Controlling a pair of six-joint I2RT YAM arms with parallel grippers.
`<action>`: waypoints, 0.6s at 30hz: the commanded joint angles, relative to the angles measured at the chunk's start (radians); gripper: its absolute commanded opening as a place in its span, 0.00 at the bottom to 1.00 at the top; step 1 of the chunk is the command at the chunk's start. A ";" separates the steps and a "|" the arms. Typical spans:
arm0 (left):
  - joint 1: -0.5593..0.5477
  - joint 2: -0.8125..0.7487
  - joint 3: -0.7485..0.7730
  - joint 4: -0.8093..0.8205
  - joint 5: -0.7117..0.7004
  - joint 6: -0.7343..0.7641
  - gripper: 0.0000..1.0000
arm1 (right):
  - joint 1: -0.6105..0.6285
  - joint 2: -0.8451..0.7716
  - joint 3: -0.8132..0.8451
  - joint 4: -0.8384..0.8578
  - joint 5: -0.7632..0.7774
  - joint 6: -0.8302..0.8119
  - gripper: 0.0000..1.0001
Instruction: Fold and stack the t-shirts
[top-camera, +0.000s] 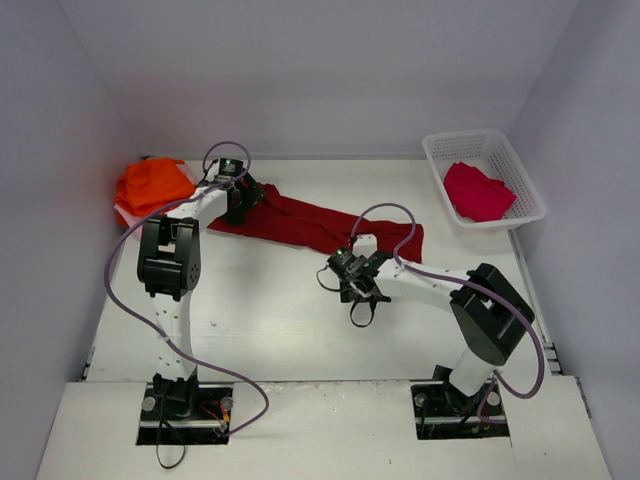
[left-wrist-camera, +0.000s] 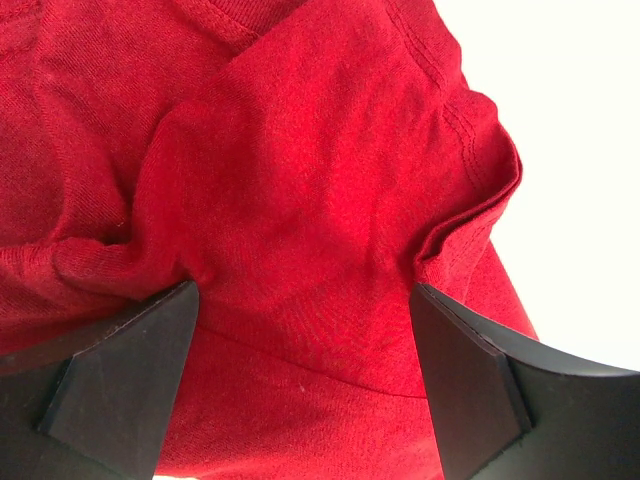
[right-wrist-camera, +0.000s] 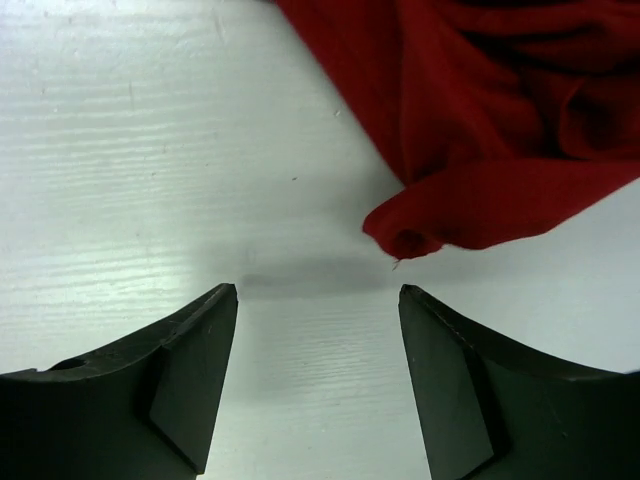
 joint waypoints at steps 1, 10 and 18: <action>-0.009 -0.014 0.025 -0.029 -0.005 0.029 0.82 | -0.025 -0.055 0.067 -0.040 0.117 0.005 0.63; -0.006 -0.057 -0.066 0.005 -0.012 0.049 0.82 | -0.181 0.026 0.231 -0.034 0.143 -0.106 0.62; -0.006 -0.060 -0.095 0.017 -0.003 0.041 0.82 | -0.193 0.003 0.227 -0.037 0.120 -0.141 0.62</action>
